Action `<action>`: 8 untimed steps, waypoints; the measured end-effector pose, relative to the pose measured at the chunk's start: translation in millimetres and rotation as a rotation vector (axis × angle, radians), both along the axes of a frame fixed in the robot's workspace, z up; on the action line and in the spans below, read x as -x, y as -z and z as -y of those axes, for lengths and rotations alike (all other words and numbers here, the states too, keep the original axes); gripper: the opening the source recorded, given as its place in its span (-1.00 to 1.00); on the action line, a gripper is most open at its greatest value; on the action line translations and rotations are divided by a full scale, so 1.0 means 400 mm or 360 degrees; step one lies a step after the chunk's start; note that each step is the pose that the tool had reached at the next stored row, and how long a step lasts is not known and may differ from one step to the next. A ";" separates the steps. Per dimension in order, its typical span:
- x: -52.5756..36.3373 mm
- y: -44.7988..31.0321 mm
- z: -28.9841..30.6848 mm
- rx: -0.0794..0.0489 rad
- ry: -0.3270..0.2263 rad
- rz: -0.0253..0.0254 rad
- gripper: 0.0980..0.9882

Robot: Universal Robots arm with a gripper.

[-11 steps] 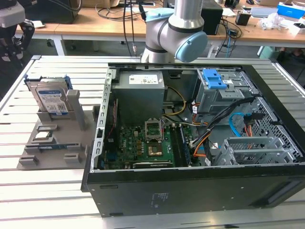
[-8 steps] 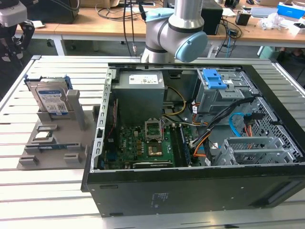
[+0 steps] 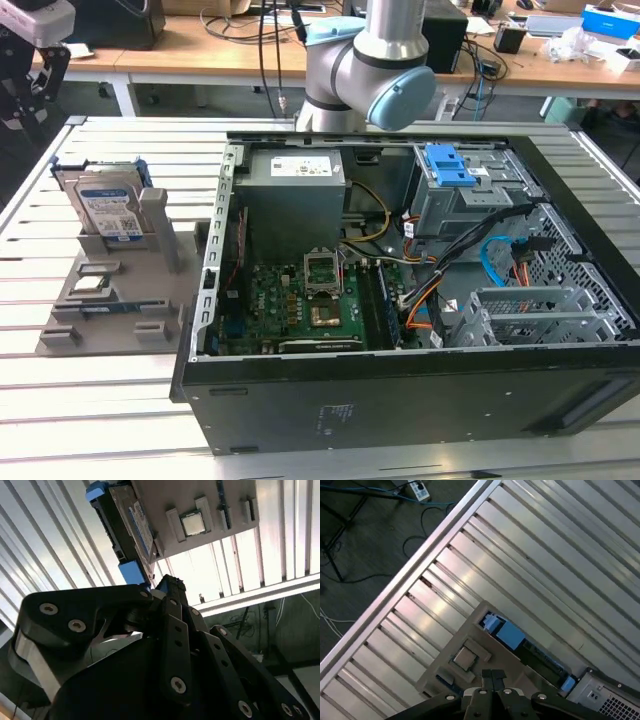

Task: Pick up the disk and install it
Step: 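Pick up the disk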

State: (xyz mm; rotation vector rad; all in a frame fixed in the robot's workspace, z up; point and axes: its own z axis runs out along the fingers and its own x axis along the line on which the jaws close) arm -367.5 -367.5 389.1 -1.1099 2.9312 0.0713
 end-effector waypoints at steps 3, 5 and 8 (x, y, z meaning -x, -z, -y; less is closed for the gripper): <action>0.000 0.000 0.000 0.0000 -0.0115 0.00001 -0.98; 0.000 0.000 0.000 0.0000 -0.0186 -0.00001 -0.98; 0.000 0.000 0.000 0.0000 -0.0275 0.00000 -0.98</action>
